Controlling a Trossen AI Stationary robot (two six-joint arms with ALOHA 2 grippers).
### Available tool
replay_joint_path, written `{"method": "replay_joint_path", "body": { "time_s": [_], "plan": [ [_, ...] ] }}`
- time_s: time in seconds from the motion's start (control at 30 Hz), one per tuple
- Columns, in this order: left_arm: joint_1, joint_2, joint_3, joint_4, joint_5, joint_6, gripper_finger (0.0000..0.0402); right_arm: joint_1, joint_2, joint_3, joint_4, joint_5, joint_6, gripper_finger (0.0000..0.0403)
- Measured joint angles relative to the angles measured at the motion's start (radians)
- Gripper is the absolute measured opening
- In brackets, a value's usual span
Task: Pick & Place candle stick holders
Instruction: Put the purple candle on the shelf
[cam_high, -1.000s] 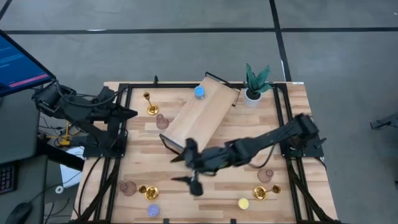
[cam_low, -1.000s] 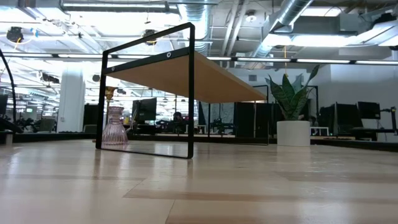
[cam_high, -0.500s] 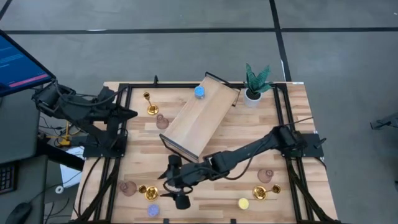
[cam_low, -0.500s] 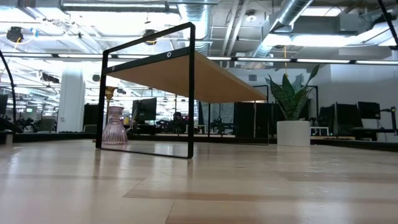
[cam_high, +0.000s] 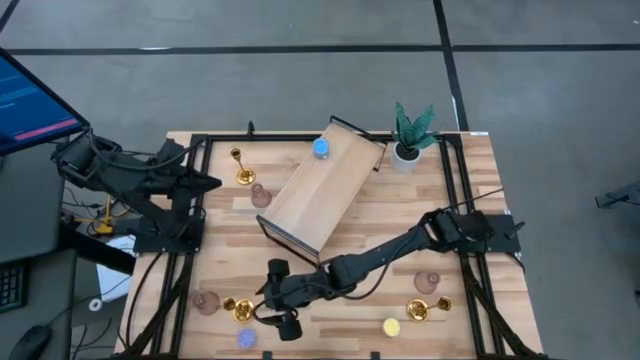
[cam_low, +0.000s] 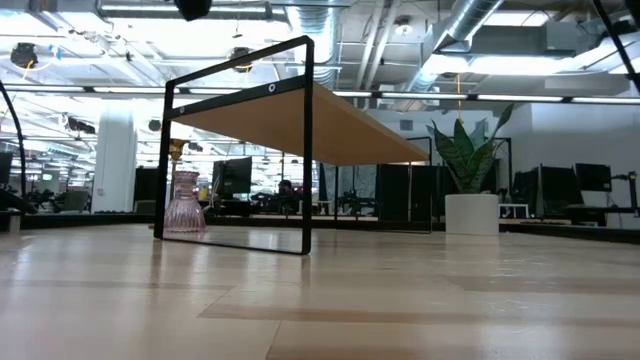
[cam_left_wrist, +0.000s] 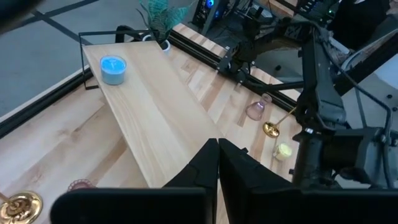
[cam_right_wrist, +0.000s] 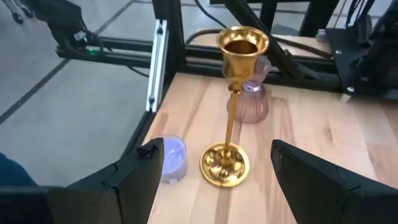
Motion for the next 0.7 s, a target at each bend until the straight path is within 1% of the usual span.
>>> {"method": "replay_joint_path", "body": {
  "time_s": [0.13, 0.2, 0.27, 0.33, 0.43, 0.5, 0.6, 0.7],
  "plan": [
    [0.0, 0.0, 0.0, 0.0, 0.0, -0.001, 0.0007, 0.006, 0.024, 0.0, 0.027, -0.003, 0.005, 0.0286],
    [0.0, 0.002, 0.0, 0.003, 0.0, -0.003, 0.0007, 0.011, 0.05, 0.005, 0.075, -0.005, -0.002, 0.0286],
    [0.0, 0.004, 0.0, 0.007, 0.0, -0.004, 0.0007, 0.021, 0.067, -0.002, 0.071, -0.018, -0.012, 0.0286],
    [0.0, 0.006, 0.0, 0.008, -0.001, -0.006, 0.0008, 0.03, 0.097, 0.0, 0.135, -0.036, -0.017, 0.0286],
    [0.0, 0.008, 0.0, 0.009, 0.0, -0.007, 0.0007, 0.045, 0.128, 0.001, 0.186, -0.037, -0.018, 0.0286],
    [0.0, 0.008, 0.0, 0.012, 0.0, -0.007, 0.0006, 0.045, 0.143, 0.0, 0.183, -0.038, -0.018, 0.0286],
    [0.0, 0.008, 0.0, 0.015, -0.003, -0.007, 0.0005, 0.043, 0.15, -0.001, 0.212, -0.042, -0.028, 0.0286],
    [0.0, 0.008, 0.0, 0.016, -0.004, -0.008, 0.0009, 0.039, 0.146, 0.0, 0.243, -0.049, -0.071, 0.0286]
  ]
}}
